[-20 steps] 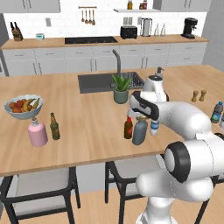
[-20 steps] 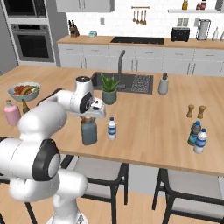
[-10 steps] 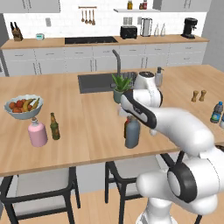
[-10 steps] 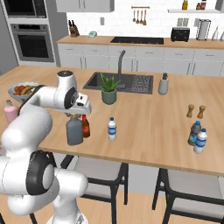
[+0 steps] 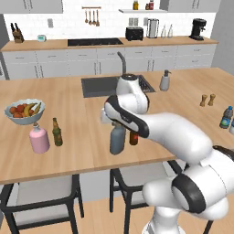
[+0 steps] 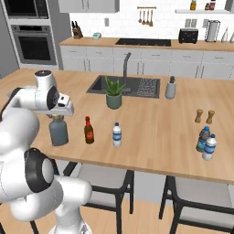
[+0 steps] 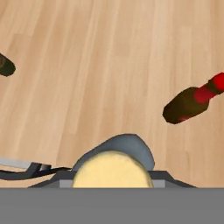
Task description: Move the plastic bottles in the middle to the plastics group, and the glass bottles in the middle to the glass group.
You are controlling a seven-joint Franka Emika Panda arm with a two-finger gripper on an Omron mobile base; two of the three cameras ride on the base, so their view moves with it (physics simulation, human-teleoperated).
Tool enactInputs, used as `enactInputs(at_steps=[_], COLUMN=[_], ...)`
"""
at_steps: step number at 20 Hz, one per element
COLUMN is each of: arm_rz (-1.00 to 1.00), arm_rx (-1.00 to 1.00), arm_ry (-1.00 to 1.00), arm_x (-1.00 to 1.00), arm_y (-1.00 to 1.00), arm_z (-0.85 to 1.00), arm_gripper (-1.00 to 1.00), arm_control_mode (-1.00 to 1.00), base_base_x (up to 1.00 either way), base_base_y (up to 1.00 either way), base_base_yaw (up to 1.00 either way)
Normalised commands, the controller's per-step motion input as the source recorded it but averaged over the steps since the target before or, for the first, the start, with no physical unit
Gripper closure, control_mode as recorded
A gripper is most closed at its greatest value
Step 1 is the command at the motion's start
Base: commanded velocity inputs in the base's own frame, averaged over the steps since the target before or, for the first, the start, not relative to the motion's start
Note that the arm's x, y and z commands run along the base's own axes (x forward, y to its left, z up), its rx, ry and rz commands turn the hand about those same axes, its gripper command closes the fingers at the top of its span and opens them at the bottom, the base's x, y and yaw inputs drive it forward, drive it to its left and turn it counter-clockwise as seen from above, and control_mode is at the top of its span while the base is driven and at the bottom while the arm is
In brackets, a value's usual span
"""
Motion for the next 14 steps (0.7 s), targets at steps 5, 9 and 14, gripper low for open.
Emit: enactInputs(at_steps=[5,9,14], arm_rz=[0.09,0.11,0.09], arm_rx=[0.0,0.0,0.0], arm_ry=[0.07,0.09,0.06], arm_x=[0.1,0.16,0.05], arm_y=[0.7,0.65,0.69], arm_z=[0.07,0.02,0.0], arm_gripper=[1.0,1.0,1.0], arm_control_mode=[-1.0,-1.0,-1.0], base_base_x=[0.0,0.0,0.0], base_base_y=[0.0,0.0,0.0], base_base_yaw=[0.0,0.0,0.0])
